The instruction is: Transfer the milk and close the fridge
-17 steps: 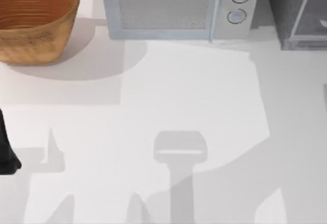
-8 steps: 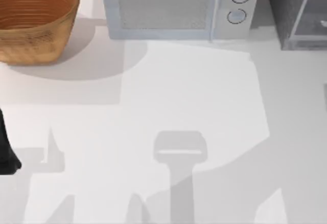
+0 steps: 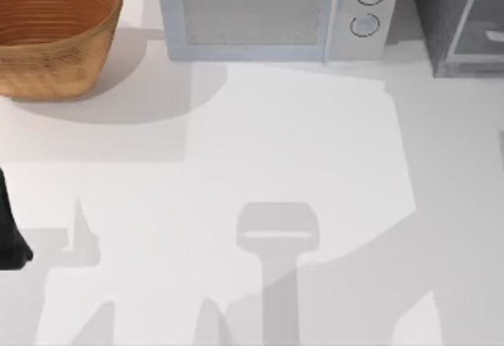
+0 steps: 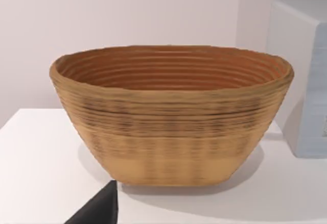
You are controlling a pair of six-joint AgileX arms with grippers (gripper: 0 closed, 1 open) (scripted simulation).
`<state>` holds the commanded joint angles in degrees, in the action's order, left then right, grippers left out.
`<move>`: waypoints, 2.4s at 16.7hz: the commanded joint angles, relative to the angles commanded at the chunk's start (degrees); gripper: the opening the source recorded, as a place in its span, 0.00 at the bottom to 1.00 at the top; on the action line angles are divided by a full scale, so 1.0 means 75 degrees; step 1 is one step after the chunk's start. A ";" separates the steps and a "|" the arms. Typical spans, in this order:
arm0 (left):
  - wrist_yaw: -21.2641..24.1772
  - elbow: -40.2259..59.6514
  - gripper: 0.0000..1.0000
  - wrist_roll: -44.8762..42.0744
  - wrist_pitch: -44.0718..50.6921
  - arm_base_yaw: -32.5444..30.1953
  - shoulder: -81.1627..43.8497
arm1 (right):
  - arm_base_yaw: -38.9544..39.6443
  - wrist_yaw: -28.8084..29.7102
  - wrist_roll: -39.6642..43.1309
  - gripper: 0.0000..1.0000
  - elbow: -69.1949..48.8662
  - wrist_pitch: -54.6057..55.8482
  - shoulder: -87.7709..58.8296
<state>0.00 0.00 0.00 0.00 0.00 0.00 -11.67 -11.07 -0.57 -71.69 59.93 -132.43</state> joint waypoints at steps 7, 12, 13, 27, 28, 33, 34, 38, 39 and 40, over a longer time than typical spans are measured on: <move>0.0000 0.0000 1.00 0.0000 0.0000 0.0000 0.0000 | 0.0000 0.0000 0.0000 1.00 0.0000 0.0000 0.0000; 0.0000 0.0000 1.00 0.0000 0.0000 0.0000 0.0000 | 0.0017 0.0039 -0.0007 1.00 0.0119 -0.0093 0.0236; 0.0000 0.0000 1.00 0.0000 0.0000 0.0000 0.0000 | 0.0026 0.0072 -0.0010 1.00 0.0241 -0.0193 0.0474; 0.0000 0.0000 1.00 0.0000 0.0000 0.0000 0.0000 | 0.0908 0.0788 -0.0019 1.00 0.5358 -0.4483 1.0354; 0.0000 0.0000 1.00 0.0000 0.0000 0.0000 0.0000 | 0.0991 0.0851 -0.0019 1.00 0.5827 -0.4876 1.1230; 0.0000 0.0000 1.00 0.0000 0.0000 0.0000 0.0000 | 0.1338 0.1172 0.0006 1.00 0.7952 -0.6655 1.5083; 0.0000 0.0000 1.00 0.0000 0.0000 0.0000 0.0000 | 0.1390 0.1232 0.0016 1.00 0.8303 -0.6948 1.5688; 0.0000 0.0000 1.00 0.0000 0.0000 0.0000 0.0000 | 0.1526 0.1425 0.0060 1.00 0.9312 -0.7787 1.7298; 0.0000 0.0000 1.00 0.0000 0.0000 0.0000 0.0000 | 0.1543 0.1453 0.0068 1.00 0.9448 -0.7900 1.7498; 0.0000 0.0000 1.00 0.0000 0.0000 0.0000 0.0000 | 0.1553 0.1470 0.0074 1.00 0.9530 -0.7967 1.7617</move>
<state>0.00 0.00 0.00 0.00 0.00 0.00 -0.02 -0.04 -0.01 -0.21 0.17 -0.31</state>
